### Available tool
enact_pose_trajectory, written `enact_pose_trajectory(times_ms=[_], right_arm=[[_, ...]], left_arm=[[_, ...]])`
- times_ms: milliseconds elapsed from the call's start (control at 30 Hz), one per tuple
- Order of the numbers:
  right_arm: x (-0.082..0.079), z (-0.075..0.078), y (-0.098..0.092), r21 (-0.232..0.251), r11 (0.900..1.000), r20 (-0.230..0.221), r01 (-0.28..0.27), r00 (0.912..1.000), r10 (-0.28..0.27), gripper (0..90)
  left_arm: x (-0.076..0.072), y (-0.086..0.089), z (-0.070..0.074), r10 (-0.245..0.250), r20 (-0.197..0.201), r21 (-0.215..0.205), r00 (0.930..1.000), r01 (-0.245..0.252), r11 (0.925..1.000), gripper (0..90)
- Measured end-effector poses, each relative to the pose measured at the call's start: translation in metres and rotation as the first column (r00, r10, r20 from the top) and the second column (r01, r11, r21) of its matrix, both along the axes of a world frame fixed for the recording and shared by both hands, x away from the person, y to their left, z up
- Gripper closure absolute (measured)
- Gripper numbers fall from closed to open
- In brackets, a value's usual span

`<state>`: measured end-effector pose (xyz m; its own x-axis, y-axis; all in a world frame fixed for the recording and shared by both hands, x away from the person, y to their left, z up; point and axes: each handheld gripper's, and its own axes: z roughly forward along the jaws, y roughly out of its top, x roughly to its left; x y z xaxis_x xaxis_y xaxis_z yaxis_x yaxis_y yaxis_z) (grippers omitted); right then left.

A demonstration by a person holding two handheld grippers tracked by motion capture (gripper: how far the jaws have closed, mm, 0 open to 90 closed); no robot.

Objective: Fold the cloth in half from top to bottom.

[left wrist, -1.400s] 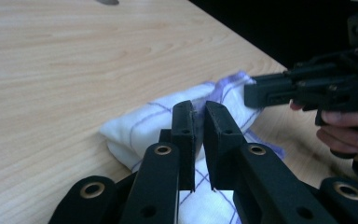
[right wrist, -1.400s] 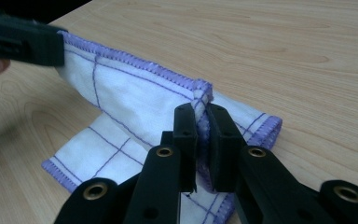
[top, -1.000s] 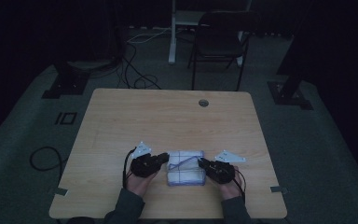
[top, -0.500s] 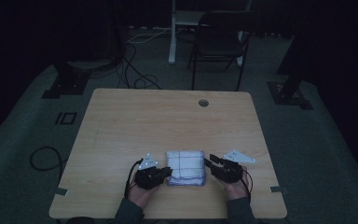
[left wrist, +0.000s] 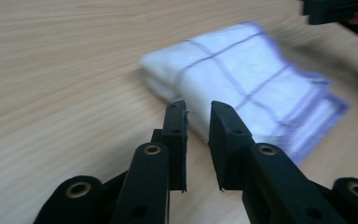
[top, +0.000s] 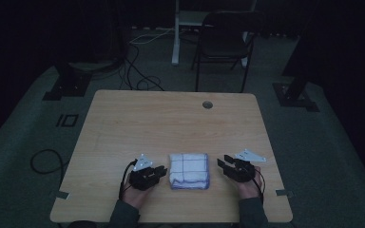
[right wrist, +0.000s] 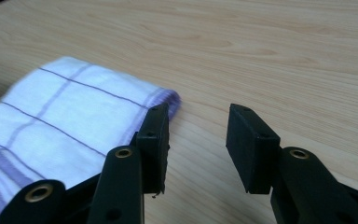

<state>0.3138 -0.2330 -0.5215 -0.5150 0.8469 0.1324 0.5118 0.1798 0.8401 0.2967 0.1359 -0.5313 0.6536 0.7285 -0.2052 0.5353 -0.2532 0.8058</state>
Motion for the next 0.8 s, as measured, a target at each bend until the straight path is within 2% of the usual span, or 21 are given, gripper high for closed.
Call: enact_pose_trajectory(times_ms=[100,200,333,800], right_arm=[[0.001,-0.002,-0.002,-0.014,1.000,-0.009,0.009,0.9999,-0.009,59.1],[0.002,-0.005,-0.003,-0.016,1.000,-0.014,0.012,0.9998,-0.012,59.0],[0.002,-0.007,-0.005,-0.023,1.000,-0.021,0.021,0.9996,-0.021,58.8],[0.008,-0.011,-0.007,-0.080,0.996,-0.025,0.042,0.9987,-0.044,58.4]], left_arm=[[0.005,0.007,-0.004,0.021,-0.014,0.027,0.9997,-0.021,0.9994,75.2],[0.010,0.011,-0.007,0.048,-0.013,0.061,0.9988,-0.047,0.9970,74.5],[0.014,0.016,-0.007,0.074,-0.004,0.085,0.9973,-0.073,0.9937,73.0],[0.024,0.033,-0.006,0.134,-0.008,0.099,0.9910,-0.132,0.9862,67.8]])
